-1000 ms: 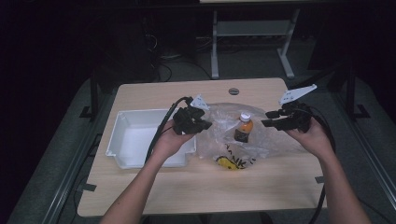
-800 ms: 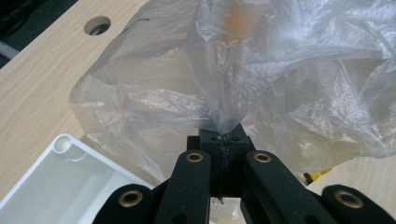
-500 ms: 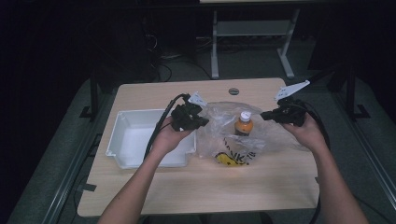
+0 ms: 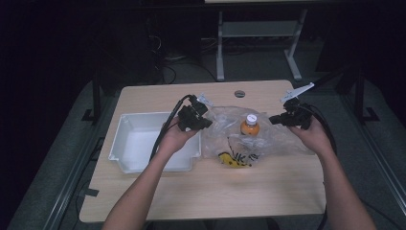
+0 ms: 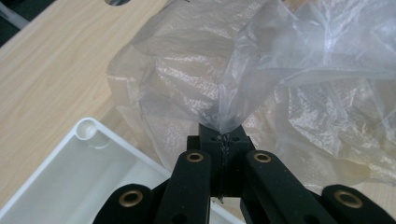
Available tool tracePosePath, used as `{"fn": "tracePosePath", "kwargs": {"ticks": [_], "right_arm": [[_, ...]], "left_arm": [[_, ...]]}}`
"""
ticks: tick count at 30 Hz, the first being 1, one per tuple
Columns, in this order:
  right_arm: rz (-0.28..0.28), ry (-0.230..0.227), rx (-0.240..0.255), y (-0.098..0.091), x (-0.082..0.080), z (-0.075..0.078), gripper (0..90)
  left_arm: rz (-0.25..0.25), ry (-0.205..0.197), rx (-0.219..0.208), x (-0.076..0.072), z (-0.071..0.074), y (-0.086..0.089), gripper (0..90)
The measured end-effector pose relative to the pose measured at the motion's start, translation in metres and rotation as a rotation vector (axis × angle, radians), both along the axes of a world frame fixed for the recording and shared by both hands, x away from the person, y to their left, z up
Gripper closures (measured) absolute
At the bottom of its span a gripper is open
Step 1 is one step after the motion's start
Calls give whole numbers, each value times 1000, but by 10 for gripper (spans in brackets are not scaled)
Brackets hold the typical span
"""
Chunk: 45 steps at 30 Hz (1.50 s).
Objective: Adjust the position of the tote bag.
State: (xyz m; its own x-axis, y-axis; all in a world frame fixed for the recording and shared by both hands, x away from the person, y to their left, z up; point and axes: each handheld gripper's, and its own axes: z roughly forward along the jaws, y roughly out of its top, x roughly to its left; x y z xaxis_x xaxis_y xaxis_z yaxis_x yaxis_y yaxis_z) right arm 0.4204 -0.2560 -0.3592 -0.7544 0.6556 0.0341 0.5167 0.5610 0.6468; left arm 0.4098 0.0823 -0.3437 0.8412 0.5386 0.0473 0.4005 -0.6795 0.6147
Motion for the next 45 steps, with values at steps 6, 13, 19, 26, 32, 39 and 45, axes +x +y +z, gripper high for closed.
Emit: {"fn": "tracePosePath", "kwargs": {"ticks": [6, 13, 19, 26, 32, 39, 45], "right_arm": [[-23, 55, -12, -4, -4, -17, 900], [-31, 98, -37, -4, -6, -39, 900], [-51, 143, -32, -7, -6, -54, 900], [-60, 178, -32, -8, -7, -71, 900], [-73, 197, -28, -9, -7, -78, 900], [-80, 171, -18, -11, -10, -73, 896], [-78, 137, -3, -16, -16, -63, 898]], "left_arm": [[-11, 13, 55, -4, -9, -13, 900], [-17, 33, 136, -5, -26, -24, 900], [-27, 58, 175, -3, -36, -27, 900], [-37, 73, 195, -4, -40, -32, 900], [-44, 82, 204, -4, -42, -35, 900], [-47, 100, 116, -5, -35, -29, 883], [-71, 92, -5, -12, -15, -13, 753]]}}
